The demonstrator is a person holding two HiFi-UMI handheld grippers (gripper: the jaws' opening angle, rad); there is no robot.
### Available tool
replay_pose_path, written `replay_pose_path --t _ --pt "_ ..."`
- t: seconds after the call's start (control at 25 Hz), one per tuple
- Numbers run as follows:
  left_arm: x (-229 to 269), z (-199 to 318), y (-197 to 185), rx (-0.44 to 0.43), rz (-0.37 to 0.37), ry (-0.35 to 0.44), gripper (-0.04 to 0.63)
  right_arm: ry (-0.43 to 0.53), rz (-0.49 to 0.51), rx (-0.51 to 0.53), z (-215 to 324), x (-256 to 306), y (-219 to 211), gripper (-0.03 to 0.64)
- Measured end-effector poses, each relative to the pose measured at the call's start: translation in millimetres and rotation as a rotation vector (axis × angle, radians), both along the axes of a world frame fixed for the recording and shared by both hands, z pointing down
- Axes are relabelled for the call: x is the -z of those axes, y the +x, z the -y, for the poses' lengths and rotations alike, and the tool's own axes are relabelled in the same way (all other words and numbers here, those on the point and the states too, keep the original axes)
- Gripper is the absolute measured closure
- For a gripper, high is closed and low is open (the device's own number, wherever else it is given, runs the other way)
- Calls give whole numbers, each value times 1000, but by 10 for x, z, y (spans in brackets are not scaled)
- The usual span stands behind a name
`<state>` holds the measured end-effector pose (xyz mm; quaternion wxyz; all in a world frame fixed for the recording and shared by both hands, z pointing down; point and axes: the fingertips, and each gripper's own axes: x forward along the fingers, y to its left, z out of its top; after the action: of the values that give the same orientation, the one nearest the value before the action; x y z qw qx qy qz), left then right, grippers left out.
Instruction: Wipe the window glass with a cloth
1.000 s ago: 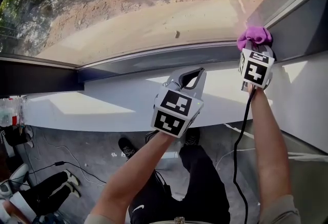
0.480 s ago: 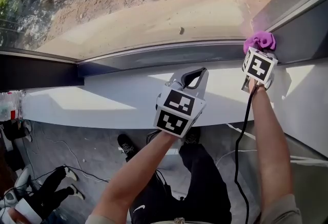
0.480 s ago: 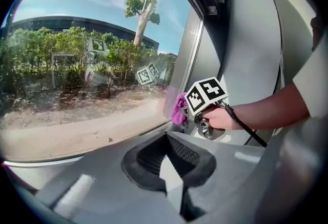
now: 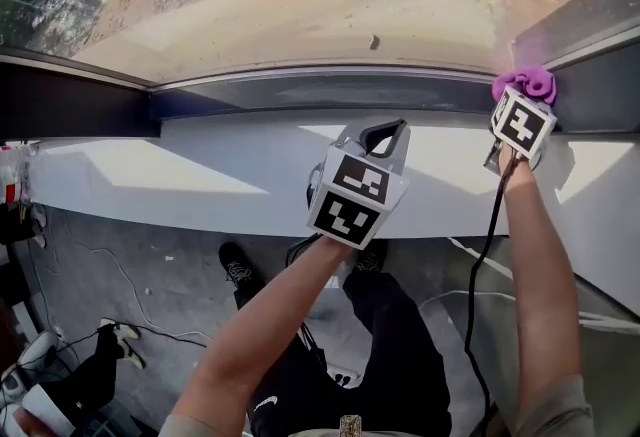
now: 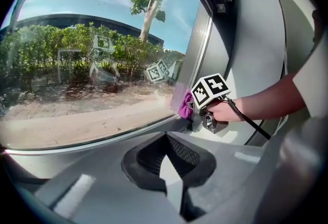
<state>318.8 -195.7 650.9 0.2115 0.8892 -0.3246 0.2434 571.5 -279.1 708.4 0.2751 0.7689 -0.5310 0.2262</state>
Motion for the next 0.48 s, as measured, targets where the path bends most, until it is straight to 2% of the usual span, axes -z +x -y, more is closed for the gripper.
replay_pose_path --t 0.2,0.48 --pt "-121 -12 -384 44 18 -20 595 27 -39 77 7 12 -268 517" --pt "-36 -11 -917 88 12 -31 595 36 -74 166 10 187 -952 517"
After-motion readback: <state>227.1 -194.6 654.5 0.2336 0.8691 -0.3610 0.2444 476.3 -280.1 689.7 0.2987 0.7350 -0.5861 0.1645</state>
